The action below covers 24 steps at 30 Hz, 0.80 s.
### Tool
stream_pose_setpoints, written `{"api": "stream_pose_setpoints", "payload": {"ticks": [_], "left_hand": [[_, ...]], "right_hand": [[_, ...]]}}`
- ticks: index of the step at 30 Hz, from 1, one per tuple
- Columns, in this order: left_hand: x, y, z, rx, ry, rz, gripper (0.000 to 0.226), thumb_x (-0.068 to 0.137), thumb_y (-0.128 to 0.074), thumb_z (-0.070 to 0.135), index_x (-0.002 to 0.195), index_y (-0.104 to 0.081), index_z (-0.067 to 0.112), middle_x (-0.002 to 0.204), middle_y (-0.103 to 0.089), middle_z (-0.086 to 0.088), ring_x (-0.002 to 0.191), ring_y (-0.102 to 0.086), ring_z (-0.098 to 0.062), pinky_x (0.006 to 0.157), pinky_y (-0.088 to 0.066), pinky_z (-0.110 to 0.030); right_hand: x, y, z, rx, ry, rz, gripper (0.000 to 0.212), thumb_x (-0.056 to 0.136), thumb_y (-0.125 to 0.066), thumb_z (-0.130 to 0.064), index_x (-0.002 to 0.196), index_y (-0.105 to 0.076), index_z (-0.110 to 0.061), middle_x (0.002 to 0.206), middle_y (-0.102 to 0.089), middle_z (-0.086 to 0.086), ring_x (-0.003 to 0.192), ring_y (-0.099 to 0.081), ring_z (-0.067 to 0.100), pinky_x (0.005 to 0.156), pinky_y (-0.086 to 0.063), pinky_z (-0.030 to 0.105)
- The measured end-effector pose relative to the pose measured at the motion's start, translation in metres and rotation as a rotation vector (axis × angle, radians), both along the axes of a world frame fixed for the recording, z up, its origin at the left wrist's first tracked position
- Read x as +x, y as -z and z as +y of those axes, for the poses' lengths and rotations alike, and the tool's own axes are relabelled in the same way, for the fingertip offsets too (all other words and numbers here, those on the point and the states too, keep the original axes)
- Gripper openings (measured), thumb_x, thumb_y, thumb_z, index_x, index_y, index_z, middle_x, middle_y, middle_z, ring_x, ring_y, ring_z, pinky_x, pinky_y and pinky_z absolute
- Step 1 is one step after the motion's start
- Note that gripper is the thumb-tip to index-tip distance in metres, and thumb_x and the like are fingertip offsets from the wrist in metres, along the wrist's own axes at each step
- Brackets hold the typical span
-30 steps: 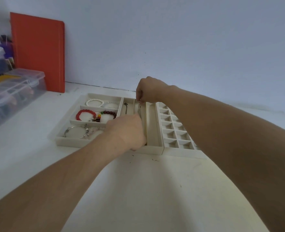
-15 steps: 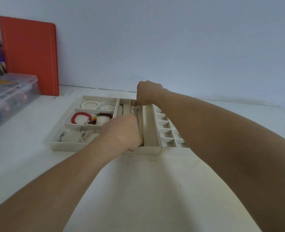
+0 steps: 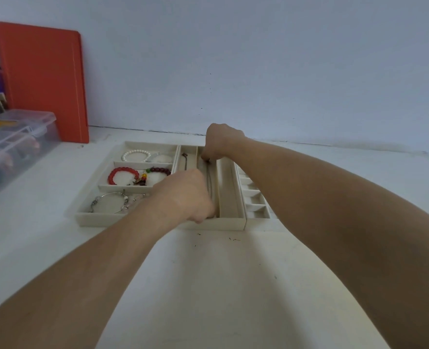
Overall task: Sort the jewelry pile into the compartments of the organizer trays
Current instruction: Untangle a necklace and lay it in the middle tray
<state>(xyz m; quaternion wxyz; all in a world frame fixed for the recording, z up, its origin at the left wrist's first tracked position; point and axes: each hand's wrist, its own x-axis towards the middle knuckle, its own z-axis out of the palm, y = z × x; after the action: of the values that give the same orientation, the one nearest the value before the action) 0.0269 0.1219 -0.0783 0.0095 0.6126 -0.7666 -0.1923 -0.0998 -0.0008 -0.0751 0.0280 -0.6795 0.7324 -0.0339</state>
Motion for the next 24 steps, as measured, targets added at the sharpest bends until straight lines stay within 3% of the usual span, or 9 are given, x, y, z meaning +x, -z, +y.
{"api": "stream_pose_setpoints", "payload": {"ticks": [11, 16, 20, 24], "left_hand": [[0.0015, -0.0002, -0.0008, 0.087, 0.053, 0.045, 0.012, 0.080, -0.072, 0.013, 0.071, -0.068, 0.007, 0.063, -0.058, -0.006, 0.055, -0.050, -0.020, 0.055, -0.040, -0.027], [0.0013, -0.0005, -0.0010, 0.085, 0.049, 0.038, 0.020, 0.079, -0.075, 0.013, 0.062, -0.065, 0.009, 0.057, -0.054, -0.005, 0.052, -0.048, -0.019, 0.054, -0.041, -0.027], [0.0011, -0.0021, -0.0001, 0.081, 0.041, 0.033, 0.019, 0.078, -0.074, 0.012, 0.061, -0.066, 0.009, 0.060, -0.058, -0.006, 0.058, -0.061, -0.023, 0.056, -0.044, -0.028], [0.0013, -0.0014, 0.0016, 0.083, 0.035, 0.032, 0.019, 0.077, -0.075, 0.012, 0.060, -0.065, 0.010, 0.064, -0.063, -0.007, 0.058, -0.054, -0.021, 0.056, -0.044, -0.028]], "right_hand": [[-0.0009, 0.0072, -0.0012, -0.108, 0.020, -0.016, 0.020, 0.078, -0.061, -0.011, 0.071, -0.043, -0.018, 0.071, -0.049, -0.002, 0.058, -0.045, 0.015, 0.053, -0.030, 0.024], [-0.0006, 0.0084, -0.0009, -0.117, 0.027, -0.021, 0.020, 0.079, -0.060, -0.011, 0.072, -0.043, -0.018, 0.072, -0.050, -0.002, 0.058, -0.045, 0.015, 0.053, -0.030, 0.024], [-0.0011, 0.0100, 0.0002, -0.124, 0.034, -0.027, 0.021, 0.078, -0.060, -0.009, 0.071, -0.042, -0.017, 0.071, -0.050, -0.002, 0.058, -0.045, 0.015, 0.052, -0.030, 0.024], [-0.0006, 0.0096, 0.0010, -0.125, 0.038, -0.021, 0.020, 0.079, -0.060, -0.009, 0.072, -0.043, -0.017, 0.073, -0.051, -0.002, 0.059, -0.046, 0.015, 0.053, -0.031, 0.024]]}}
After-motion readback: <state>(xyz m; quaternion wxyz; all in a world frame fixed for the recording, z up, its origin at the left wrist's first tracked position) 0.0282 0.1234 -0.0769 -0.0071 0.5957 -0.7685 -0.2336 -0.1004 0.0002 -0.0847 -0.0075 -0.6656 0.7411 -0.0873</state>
